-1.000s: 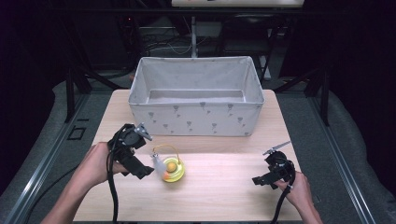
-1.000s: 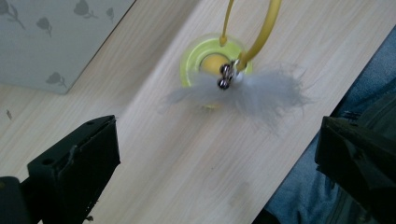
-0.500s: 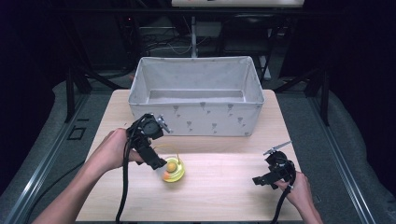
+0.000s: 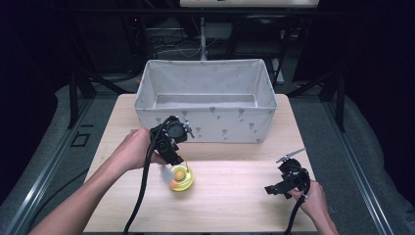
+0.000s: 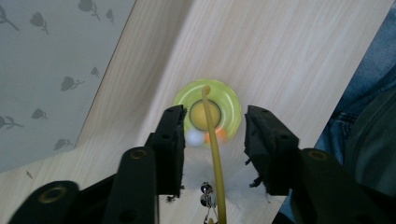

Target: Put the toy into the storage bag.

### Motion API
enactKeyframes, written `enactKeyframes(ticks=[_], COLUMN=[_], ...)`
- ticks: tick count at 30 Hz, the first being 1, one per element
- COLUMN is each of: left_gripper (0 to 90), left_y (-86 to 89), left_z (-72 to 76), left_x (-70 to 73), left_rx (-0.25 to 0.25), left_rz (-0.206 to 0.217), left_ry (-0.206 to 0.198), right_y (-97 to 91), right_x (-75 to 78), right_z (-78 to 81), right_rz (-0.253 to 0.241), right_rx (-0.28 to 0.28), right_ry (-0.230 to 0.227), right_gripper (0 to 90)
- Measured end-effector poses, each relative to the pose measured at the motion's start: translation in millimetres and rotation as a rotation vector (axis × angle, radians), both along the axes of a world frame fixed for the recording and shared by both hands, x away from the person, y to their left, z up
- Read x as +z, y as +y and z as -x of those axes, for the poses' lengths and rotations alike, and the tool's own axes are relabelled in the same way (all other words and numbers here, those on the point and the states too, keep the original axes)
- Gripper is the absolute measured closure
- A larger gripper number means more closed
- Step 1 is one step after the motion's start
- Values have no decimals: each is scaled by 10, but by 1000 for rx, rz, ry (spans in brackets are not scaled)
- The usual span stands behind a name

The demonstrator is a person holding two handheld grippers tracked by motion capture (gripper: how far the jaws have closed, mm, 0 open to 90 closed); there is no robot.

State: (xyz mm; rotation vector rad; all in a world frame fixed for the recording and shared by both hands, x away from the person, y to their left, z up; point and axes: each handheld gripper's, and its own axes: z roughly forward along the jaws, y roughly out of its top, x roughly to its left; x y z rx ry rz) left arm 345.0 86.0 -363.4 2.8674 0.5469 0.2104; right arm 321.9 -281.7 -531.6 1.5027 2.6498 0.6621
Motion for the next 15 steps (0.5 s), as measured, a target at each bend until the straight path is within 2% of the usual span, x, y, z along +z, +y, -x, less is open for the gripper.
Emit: enactKeyframes(ticks=[1, 3, 4, 7, 10, 13, 15], left_gripper=[667, 700, 732, 795, 864, 878, 880], left_y=[-15, -24, -30, -42, -52, -52, -55], left_z=[1, 0, -4, 5, 14, 8, -3], left_x=[-12, -39, -47, -67, -75, -74, -66], left_rx=[0, 5, 3, 6, -2, -1, 0], left_rz=[2, 8, -4, 13, 6, 2, -7], left_ry=[3, -11, -11, -25, -45, -51, -49], right_y=[-3, 4, 3, 4, 6, 6, 5], right_x=[5, 2, 3, 6, 8, 9, 13], right_z=[-5, -3, -2, 5, 4, 1, 3], right_rz=[15, 2, 3, -7, 3, 19, 11], right_rx=[15, 9, 10, 7, 10, 8, 15], right_ry=[4, 3, 3, 2, -2, 0, 4], right_gripper=[87, 87, 87, 87, 87, 87, 87])
